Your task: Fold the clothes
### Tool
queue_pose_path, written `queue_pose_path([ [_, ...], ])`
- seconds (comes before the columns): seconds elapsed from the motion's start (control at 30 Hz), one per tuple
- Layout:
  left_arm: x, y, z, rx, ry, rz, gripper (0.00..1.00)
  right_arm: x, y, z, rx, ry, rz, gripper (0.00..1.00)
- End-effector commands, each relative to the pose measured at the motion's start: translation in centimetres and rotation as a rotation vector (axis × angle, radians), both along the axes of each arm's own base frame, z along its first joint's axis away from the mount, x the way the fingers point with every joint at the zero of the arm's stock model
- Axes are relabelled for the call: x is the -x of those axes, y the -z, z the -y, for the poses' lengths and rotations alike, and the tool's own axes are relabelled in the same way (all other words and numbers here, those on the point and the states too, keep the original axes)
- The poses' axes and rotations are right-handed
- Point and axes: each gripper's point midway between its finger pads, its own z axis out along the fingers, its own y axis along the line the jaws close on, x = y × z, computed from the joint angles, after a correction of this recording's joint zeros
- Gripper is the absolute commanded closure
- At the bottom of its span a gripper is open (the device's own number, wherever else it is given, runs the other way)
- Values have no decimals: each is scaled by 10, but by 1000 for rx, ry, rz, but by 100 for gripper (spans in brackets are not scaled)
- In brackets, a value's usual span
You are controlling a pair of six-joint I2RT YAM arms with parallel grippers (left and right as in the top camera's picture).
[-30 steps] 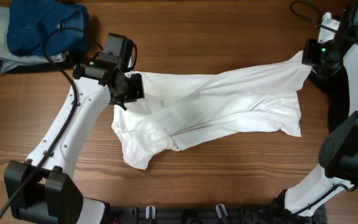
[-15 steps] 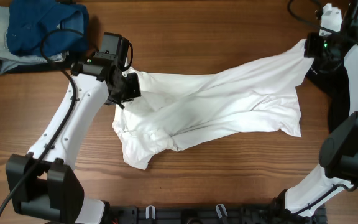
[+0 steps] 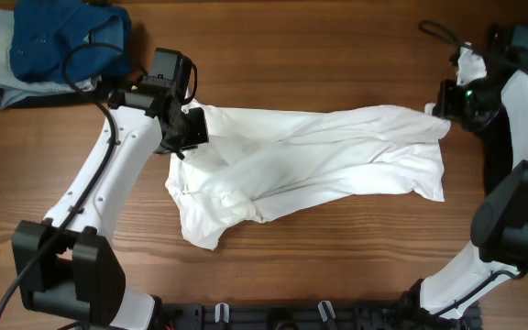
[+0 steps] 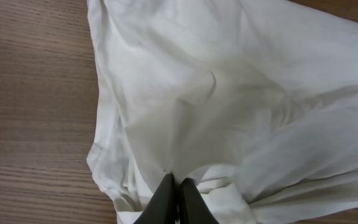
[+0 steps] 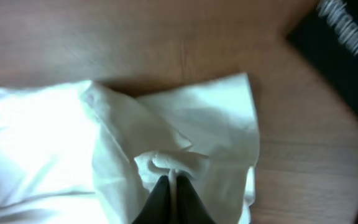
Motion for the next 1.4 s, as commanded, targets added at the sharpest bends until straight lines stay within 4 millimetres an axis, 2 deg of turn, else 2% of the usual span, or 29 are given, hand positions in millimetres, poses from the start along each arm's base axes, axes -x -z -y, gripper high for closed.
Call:
queue_pose_path([
  [0.0, 0, 7, -8, -12, -28, -19, 96, 14, 29, -3, -14, 36, -72, 96],
  [0.2, 0, 8, -15, -13, -49, -27, 96, 10, 31, -3, -18, 50, -59, 95],
  [0.27, 0, 8, -15, -13, -49, -26, 96, 4, 29, -2, -16, 47, -29, 79],
  [0.33, 0, 8, -15, -13, -50, -26, 96, -4, 27, -3, -27, 28, 9, 48],
  [0.37, 0, 8, -15, -13, -49, -26, 96, -8, 26, -6, -36, -2, 35, 40],
  [0.43, 0, 8, -15, -13, -50, -26, 96, -17, 23, -5, -30, -22, 76, 36],
  [0.53, 0, 8, -15, -13, -50, -26, 96, -29, 21, -1, -6, -39, 129, 35],
  [0.67, 0, 8, -15, -13, -50, -26, 96, -39, 26, 7, 30, -41, 158, 37],
  [0.9, 0, 7, -15, -12, -49, -25, 96, -34, 84, 19, 58, 41, 25, 44],
  [1.13, -2, 7, -15, -11, -49, -19, 96, -38, 106, 21, 47, 93, 0, 45],
  [1.2, -2, 7, -15, -11, -49, -19, 96, -38, 106, 21, 45, 101, -2, 61],
  [1.3, -2, 7, -15, -11, -49, -19, 96, -39, 105, 21, 40, 131, -1, 91],
  [1.33, -2, 7, -15, -11, -49, -19, 96, -41, 102, 22, 40, 138, 5, 96],
  [1.37, -2, 7, -15, -11, -49, -19, 96, -43, 99, 23, 42, 138, 13, 96],
])
